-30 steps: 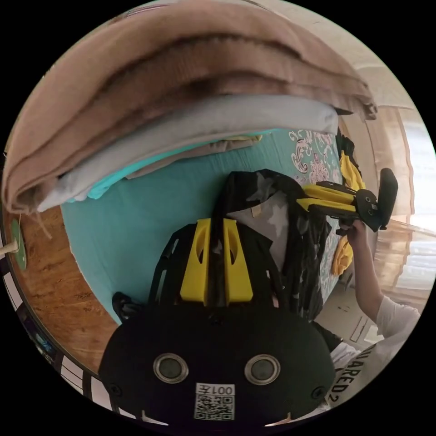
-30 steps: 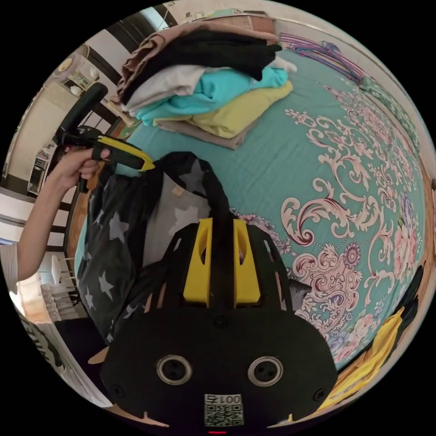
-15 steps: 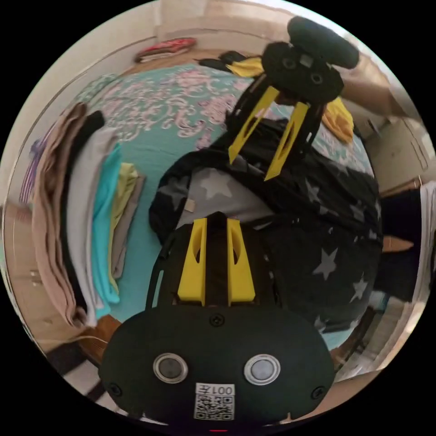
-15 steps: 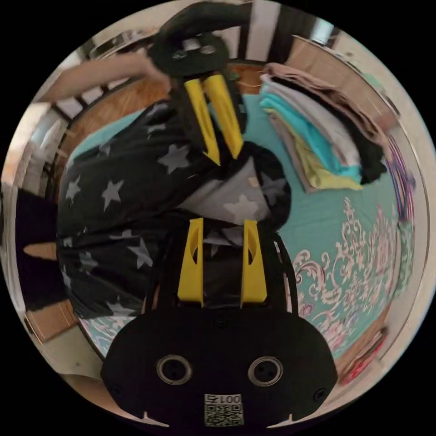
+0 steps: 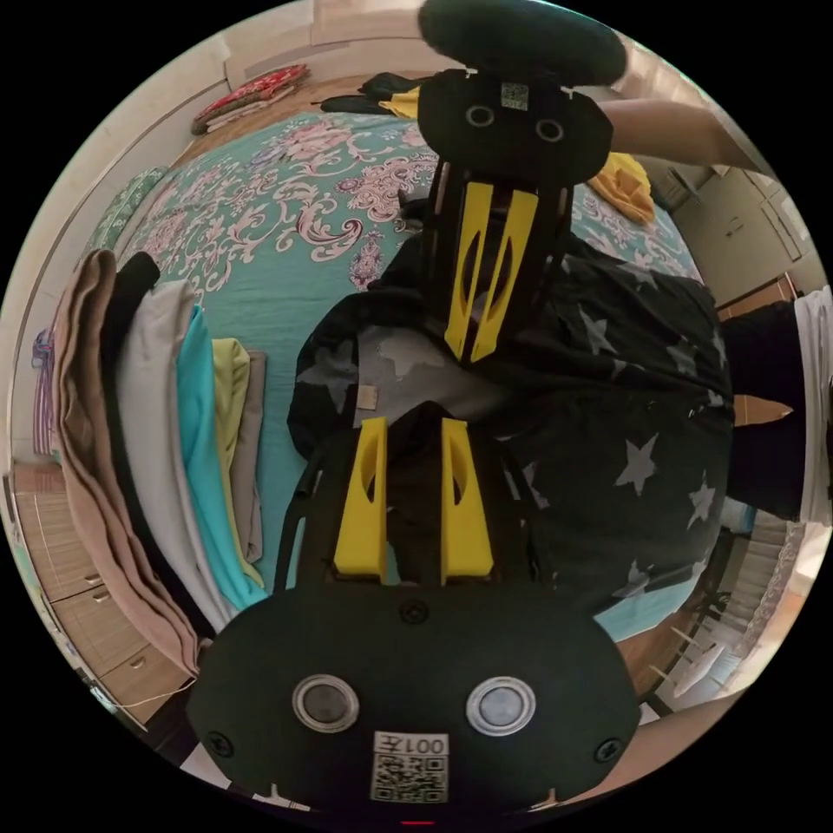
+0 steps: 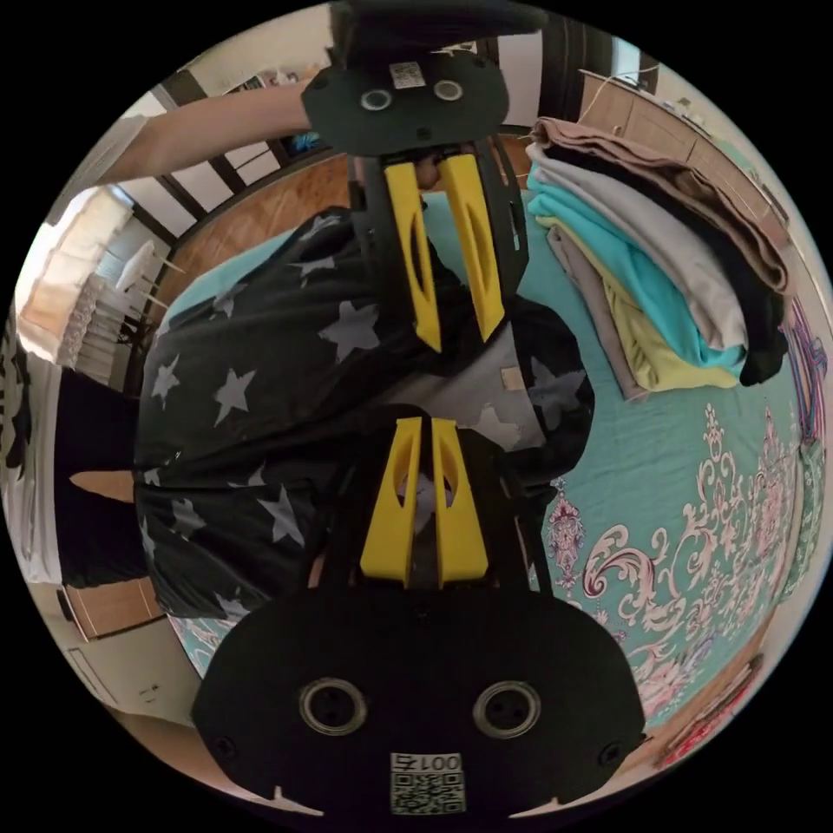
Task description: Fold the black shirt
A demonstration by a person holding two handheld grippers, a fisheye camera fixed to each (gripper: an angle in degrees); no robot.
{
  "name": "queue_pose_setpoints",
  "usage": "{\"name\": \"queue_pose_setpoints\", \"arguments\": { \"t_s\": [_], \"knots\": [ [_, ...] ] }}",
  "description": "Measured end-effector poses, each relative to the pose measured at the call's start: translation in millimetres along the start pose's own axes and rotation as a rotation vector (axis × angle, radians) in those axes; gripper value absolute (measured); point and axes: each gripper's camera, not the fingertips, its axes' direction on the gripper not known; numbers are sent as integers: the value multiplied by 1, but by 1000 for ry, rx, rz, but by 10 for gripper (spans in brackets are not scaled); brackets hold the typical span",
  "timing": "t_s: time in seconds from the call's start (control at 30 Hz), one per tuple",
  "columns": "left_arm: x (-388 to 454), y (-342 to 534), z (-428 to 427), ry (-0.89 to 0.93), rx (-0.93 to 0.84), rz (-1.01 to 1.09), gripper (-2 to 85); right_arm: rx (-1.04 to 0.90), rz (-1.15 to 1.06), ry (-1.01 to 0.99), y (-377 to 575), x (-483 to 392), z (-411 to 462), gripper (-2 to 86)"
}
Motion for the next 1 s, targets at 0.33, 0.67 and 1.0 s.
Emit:
{"name": "queue_pose_setpoints", "arguments": {
  "t_s": [0.33, 0.67, 1.0],
  "knots": [
    [29, -22, 21, -67, -81, 114, 0, 30, 181, -29, -9, 30, 19, 29],
    [32, -3, -4, -39, 79, -28, -9, 2, 34, 41, 21, 15, 4, 106],
    [48, 1, -17, -58, 150, -54, -9, -44, -27, 126, 16, -5, 54, 31]
  ]
}}
